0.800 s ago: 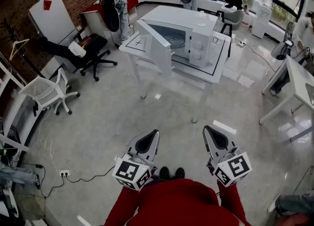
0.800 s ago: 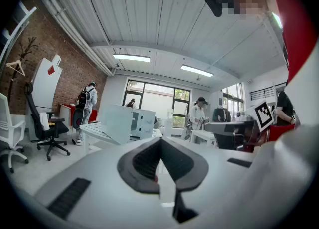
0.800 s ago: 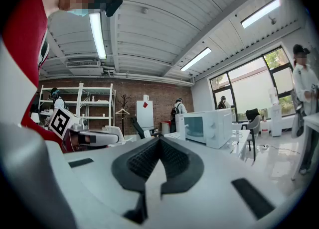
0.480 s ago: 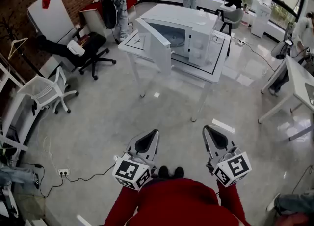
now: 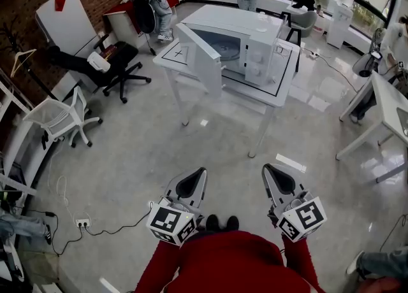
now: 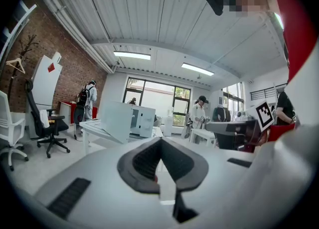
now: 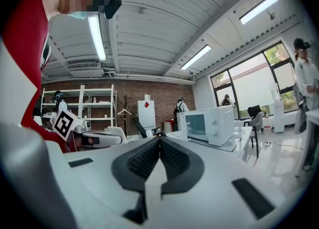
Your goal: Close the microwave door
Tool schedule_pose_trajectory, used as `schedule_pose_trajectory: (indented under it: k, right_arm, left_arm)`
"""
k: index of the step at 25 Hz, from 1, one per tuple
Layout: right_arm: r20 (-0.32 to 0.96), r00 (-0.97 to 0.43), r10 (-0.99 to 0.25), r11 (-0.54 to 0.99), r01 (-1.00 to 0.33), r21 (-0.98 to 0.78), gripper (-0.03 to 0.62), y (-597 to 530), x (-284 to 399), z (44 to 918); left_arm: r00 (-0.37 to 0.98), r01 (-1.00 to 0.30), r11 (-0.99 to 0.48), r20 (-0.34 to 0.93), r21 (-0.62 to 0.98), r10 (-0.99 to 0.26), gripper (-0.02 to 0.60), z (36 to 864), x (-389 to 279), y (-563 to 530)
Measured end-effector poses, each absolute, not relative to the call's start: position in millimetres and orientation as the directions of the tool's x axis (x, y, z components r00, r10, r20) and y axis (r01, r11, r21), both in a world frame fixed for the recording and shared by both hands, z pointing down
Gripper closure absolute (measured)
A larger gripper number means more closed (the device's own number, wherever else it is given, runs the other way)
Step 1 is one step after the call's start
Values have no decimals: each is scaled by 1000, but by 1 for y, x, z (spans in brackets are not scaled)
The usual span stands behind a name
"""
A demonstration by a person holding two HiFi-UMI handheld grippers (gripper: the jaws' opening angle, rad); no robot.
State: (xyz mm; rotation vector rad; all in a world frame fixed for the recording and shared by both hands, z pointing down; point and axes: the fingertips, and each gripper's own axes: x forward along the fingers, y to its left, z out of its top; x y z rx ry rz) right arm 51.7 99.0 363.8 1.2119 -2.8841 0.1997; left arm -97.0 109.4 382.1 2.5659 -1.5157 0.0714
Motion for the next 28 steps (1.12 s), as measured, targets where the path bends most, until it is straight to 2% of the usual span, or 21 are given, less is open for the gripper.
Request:
schedule_pose_trajectory:
  k: [13, 19, 24, 28]
  right_arm:
    - [78, -698, -712, 685, -714, -143, 580, 89, 69, 372]
    - [62, -690, -721, 679, -721, -134, 580, 80, 85, 371]
    - [50, -693, -719, 683, -719, -129, 580, 78, 94, 369]
    - [46, -695, -717, 687, -717, -119, 580, 71, 100, 367]
  left_arm:
    - [474, -881, -465, 179, 91, -862, 572, 393, -78, 95]
    - [364, -930, -365, 229, 40, -903, 568, 396, -86, 73]
    - [300, -952, -305, 222, 12, -928, 462, 387, -94, 60]
    - [279, -959, -281, 199, 19, -939, 430, 376, -96, 48]
